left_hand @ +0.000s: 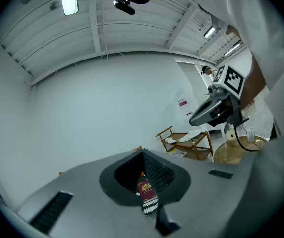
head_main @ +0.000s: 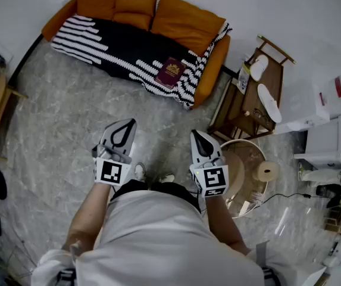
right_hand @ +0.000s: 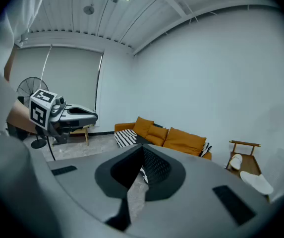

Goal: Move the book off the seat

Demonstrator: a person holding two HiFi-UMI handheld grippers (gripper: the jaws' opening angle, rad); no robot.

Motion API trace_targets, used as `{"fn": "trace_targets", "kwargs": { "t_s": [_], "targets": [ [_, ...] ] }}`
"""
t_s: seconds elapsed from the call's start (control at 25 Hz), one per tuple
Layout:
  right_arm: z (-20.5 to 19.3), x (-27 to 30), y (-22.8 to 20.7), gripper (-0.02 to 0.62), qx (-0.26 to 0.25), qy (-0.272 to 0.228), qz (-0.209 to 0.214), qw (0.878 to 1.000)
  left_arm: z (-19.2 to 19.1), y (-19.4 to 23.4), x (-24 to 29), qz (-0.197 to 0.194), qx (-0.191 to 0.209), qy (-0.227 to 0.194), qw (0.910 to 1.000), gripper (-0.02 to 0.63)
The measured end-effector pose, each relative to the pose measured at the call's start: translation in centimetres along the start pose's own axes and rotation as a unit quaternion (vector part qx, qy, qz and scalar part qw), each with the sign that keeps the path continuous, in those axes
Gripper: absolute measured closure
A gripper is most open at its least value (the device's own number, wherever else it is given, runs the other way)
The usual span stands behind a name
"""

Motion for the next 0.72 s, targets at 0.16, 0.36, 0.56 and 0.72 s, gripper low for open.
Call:
{"fn": "trace_targets", "kwargs": {
  "t_s": [0.16,0.36,0.56,0.72],
  "targets": [
    [-0.2,0.3,-0.3,0.574,0.009,-0.007,0.003,1.000,-0.4,-0.2,-0.2,0.002,-0.006,0.009,0.9999,0.589],
    [-1.8,0.2,-2.5,0.574,0.046,-0.025,0.004,0.999,-0.9,-0.7,0.8,0.016,-0.023,0.021,0.9994,0.589],
    [-4.3,0.8,-5.2,0.574,0.056,-0.016,0.023,0.998,-1.4,-2.1,2.5,0.019,-0.033,0.051,0.9979,0.589],
    [-6.3,2.0,-7.0,0.574,0.071,0.003,0.043,0.997,-1.6,-2.8,4.1,0.030,-0.040,0.056,0.9972,0.589]
  ]
}}
Point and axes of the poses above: the fingertips, and each gripper's own axes: x forward along the fingers, y to its left, z out of its top, the point moved 10 cm from there along -x, backward along the fingers, and after that the axes turned 9 degrees about -x, right-handed, at the moved point
